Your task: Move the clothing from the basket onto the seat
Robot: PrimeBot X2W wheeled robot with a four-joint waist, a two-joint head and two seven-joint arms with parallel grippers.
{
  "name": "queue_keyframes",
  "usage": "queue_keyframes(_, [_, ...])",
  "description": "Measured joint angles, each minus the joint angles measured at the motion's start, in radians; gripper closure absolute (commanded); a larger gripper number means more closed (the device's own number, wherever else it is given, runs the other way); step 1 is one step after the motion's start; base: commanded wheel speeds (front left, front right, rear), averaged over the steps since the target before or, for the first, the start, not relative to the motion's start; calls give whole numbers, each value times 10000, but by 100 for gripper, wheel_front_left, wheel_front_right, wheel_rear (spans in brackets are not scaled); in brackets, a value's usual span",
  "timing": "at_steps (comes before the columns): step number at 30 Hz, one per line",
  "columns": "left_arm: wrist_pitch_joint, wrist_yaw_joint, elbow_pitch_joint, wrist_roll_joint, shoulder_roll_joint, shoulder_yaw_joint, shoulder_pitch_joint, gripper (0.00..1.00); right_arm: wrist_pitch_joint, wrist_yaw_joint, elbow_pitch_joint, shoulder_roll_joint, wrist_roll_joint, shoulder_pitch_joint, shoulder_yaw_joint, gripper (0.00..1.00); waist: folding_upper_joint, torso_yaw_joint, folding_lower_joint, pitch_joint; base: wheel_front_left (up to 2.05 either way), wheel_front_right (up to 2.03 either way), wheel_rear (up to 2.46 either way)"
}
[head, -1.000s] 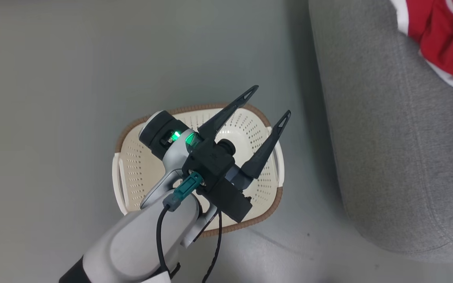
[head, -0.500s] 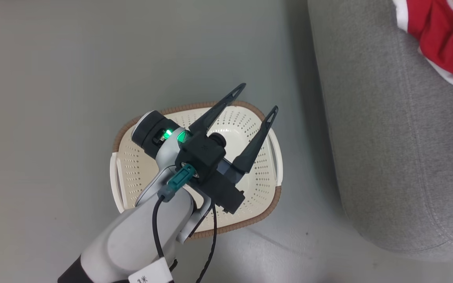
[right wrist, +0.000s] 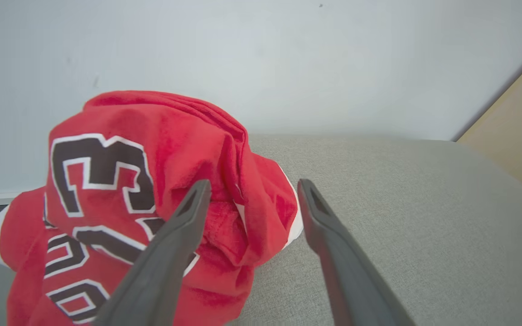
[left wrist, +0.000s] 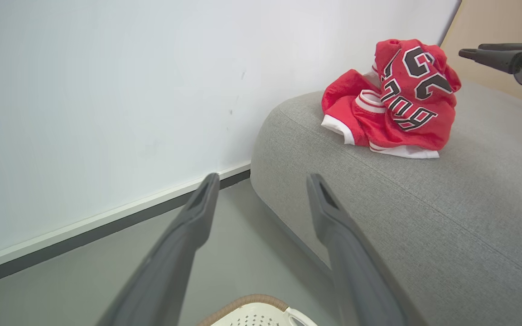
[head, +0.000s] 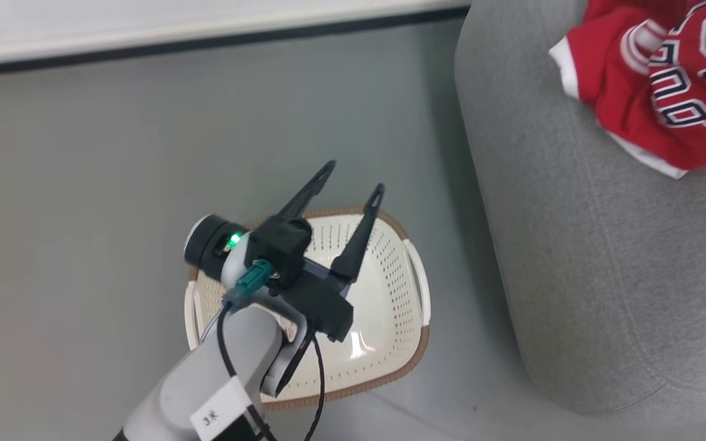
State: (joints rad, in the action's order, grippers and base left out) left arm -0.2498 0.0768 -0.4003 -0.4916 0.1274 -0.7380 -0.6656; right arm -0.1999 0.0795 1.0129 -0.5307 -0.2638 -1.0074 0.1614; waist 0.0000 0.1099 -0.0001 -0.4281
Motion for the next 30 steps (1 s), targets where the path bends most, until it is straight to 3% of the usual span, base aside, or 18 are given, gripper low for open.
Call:
queue_keyframes(14, [0,205,-504,-807,6,1461,1699,0,-401,174,-19,1289,-40,1869,374,0,-1,-229,-1,1991,0,0,0])
queue_keyframes(30, [0,380,-111,-1058,851,2792,3924,0,-493,249,-1630,2708,-192,4351,681,0,-2,-1039,-1,3635,0,0,0])
